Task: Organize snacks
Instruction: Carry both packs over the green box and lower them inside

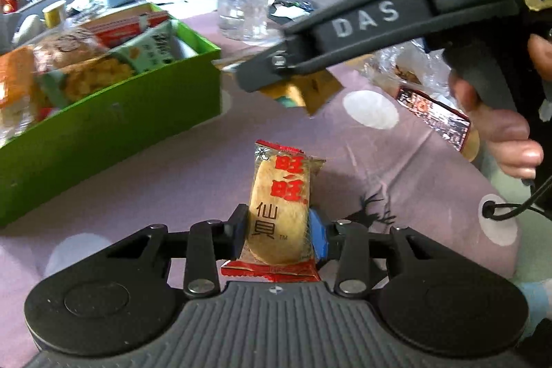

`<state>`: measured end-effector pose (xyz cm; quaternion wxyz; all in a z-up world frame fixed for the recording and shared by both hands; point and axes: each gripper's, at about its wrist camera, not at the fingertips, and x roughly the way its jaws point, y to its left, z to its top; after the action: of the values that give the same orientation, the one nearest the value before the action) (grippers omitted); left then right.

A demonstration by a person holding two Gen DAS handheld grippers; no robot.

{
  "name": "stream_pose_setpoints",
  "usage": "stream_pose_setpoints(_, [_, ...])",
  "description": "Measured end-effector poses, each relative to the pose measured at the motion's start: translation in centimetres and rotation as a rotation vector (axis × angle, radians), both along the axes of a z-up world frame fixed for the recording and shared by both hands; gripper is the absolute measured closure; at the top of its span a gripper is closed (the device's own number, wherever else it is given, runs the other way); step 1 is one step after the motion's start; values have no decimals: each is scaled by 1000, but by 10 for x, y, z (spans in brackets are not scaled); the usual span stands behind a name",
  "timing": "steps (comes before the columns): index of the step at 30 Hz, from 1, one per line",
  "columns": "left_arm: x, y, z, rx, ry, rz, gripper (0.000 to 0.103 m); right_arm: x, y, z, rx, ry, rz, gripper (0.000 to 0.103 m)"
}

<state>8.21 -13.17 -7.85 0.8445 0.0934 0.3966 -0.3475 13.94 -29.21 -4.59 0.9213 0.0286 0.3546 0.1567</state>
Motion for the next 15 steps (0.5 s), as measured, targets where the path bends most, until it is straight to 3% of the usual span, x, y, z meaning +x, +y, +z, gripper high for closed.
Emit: stream_pose_setpoints(15, [3,72,25,-53,-77,207,68,-2,14,3,37,-6,6,32])
